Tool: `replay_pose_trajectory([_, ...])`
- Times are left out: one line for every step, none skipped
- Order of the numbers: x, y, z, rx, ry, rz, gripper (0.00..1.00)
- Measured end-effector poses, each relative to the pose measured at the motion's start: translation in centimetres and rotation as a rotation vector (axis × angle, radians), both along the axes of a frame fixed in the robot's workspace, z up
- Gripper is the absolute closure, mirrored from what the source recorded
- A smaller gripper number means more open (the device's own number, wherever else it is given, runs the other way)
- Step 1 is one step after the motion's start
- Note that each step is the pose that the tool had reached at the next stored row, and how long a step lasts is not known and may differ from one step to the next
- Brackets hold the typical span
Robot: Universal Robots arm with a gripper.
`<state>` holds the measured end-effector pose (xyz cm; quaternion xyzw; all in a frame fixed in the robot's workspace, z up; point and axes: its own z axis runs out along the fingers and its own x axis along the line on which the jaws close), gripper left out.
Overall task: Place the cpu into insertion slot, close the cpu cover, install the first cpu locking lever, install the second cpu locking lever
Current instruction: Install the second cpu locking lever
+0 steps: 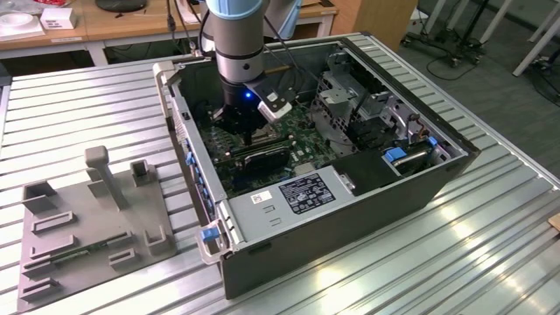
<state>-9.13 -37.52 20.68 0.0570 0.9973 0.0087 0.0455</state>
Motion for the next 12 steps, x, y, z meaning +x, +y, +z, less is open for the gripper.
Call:
replay_pose_trajectory([-0.04,0.00,-0.03,0.0004,-0.0005,0.000,0.89])
replay_pose_trajectory([-0.09,0.00,-0.05,0.0006,-0.0010,0.000,0.89])
replay_pose_trajectory([-0.12,0.00,-0.07,0.0006,-0.0012,0.000,0.89])
replay_pose_trajectory([-0.12,0.00,-0.07,0.0004,-0.0012,0.000,0.89])
replay_pose_trajectory([-0.12,0.00,-0.07,0.0003,-0.0012,0.000,0.89])
replay_pose_trajectory([-0.12,0.00,-0.07,0.0003,-0.0011,0.000,0.89])
replay_pose_trajectory([-0.12,0.00,-0.09,0.0005,-0.0013,0.000,0.89])
replay_pose_trajectory([-0.12,0.00,-0.12,0.0007,-0.0014,0.000,0.89])
replay_pose_trajectory([-0.13,0.00,-0.17,0.0008,-0.0015,0.000,0.89])
replay_pose_trajectory([-0.13,0.00,-0.21,0.0007,-0.0014,0.000,0.89])
replay_pose_trajectory([-0.13,0.00,-0.22,0.0004,-0.0013,0.000,0.89])
replay_pose_trajectory([-0.13,0.00,-0.22,0.0004,-0.0011,0.000,0.89])
